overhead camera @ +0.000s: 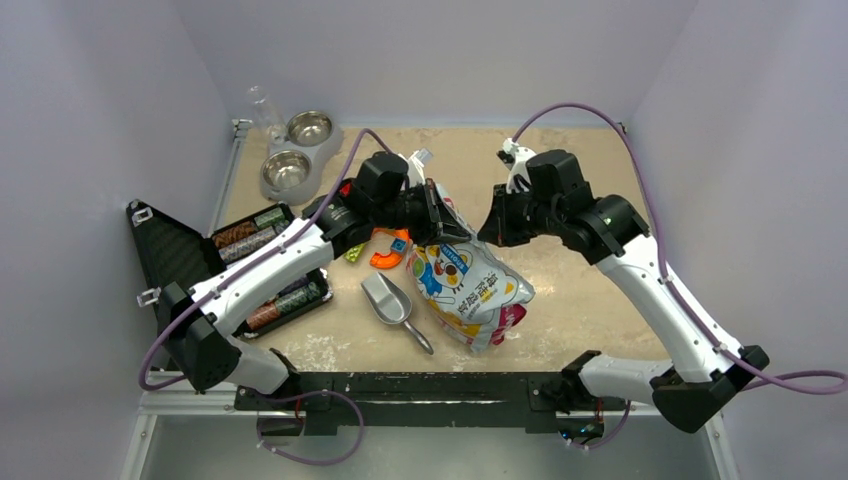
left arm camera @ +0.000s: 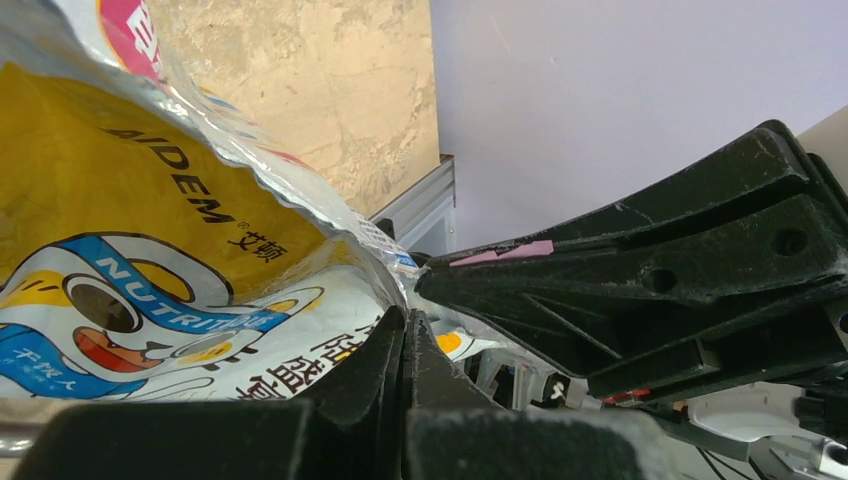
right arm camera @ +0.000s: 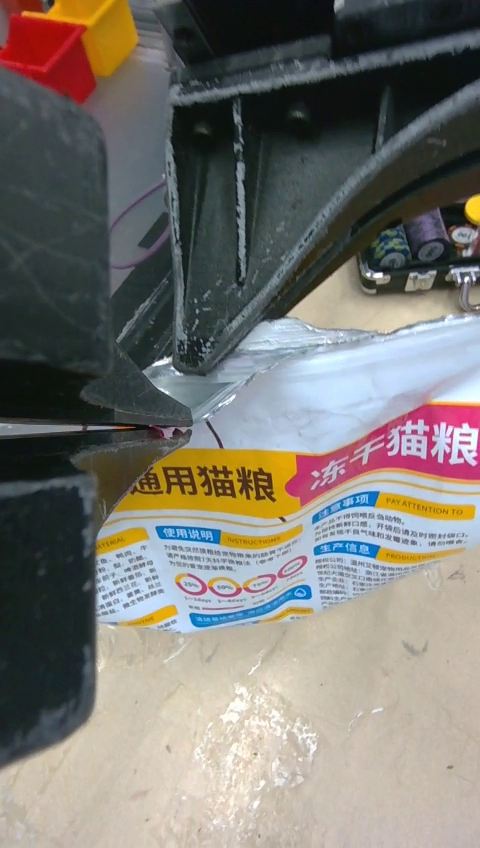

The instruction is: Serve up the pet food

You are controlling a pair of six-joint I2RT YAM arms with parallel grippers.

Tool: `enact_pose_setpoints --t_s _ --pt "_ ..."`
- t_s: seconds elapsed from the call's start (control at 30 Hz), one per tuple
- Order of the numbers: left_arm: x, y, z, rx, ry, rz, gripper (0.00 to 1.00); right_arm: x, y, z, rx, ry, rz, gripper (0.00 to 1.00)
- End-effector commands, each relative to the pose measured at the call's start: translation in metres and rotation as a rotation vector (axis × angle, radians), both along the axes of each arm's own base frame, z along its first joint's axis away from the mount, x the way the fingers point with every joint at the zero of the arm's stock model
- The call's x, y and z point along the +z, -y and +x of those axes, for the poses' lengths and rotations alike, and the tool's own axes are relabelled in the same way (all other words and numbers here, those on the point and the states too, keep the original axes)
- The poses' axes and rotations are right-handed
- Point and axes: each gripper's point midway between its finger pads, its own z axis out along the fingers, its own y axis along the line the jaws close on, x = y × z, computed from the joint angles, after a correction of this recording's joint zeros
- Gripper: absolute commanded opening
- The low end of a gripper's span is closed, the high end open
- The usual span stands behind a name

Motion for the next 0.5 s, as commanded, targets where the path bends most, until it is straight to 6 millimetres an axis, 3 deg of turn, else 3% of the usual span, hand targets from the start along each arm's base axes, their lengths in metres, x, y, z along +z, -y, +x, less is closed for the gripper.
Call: enact_pose_setpoints --t_s 0.0,0.23,0.37,0.47 --pt "0.052 -0.002 -0.002 -0.025 0.098 -0.064 0.00 -0.007 0.021 0.012 -0.081 0.024 -0.143 0.00" --pt "0.048 0.000 -0.001 -0.030 0.070 -0.038 0.00 -0.019 -0.005 -0.003 0.052 0.021 -0.175 0.08" --pt "0.048 0.001 -0.002 -0.037 0.066 -0.037 0.00 -0.010 -0.019 -0.012 0.130 0.047 -0.122 0.17" --pt "0.049 0.001 -0.001 -0.040 0.064 -0.038 0.00 -0.012 -0.019 -0.012 0.140 0.051 -0.154 0.21"
